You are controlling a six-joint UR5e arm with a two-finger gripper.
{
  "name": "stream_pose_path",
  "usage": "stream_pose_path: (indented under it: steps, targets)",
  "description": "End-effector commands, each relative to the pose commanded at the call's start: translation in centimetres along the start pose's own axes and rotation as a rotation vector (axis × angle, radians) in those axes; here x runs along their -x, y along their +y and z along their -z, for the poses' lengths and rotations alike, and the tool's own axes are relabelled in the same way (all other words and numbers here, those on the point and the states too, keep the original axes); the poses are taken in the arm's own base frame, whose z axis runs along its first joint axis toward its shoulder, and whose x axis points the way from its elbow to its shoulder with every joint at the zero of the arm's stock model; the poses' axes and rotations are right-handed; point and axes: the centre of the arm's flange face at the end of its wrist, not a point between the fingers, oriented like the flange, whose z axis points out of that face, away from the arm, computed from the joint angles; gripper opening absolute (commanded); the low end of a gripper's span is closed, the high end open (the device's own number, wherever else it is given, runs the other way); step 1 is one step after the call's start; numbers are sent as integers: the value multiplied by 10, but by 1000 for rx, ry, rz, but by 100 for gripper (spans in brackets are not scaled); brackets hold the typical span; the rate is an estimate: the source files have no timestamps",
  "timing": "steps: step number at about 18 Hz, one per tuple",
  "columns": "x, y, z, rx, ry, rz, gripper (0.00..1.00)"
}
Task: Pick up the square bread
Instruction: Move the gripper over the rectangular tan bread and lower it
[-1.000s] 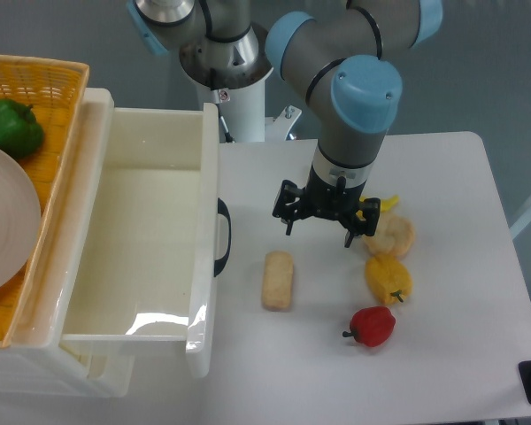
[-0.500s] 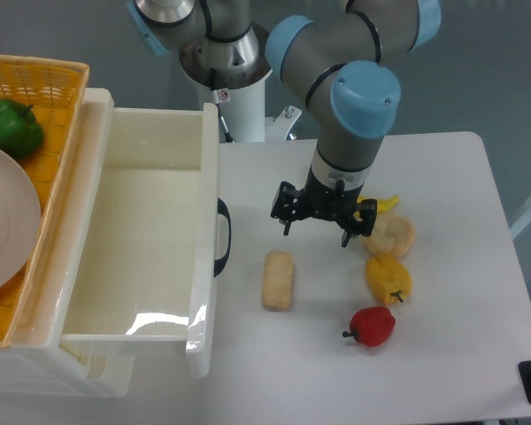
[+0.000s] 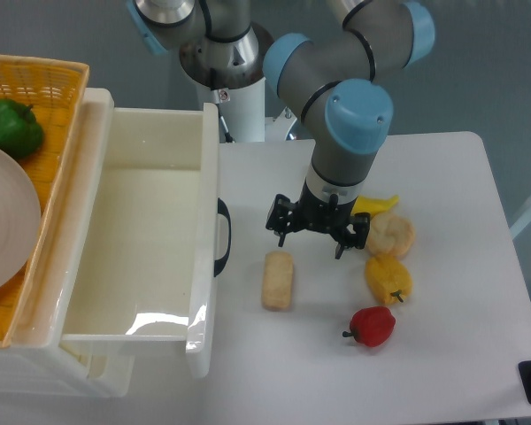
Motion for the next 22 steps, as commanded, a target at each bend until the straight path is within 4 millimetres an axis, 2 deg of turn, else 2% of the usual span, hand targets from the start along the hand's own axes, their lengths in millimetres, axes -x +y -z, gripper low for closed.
stream_pose_path:
  steps: [4, 11, 17, 22]
  targets:
    - [-4, -3, -15, 19, 16, -11, 100]
    - [5, -5, -46, 58, 50, -5, 100]
    - [6, -7, -90, 113, 94, -1, 100]
    - [3, -6, -96, 121, 101, -4, 100]
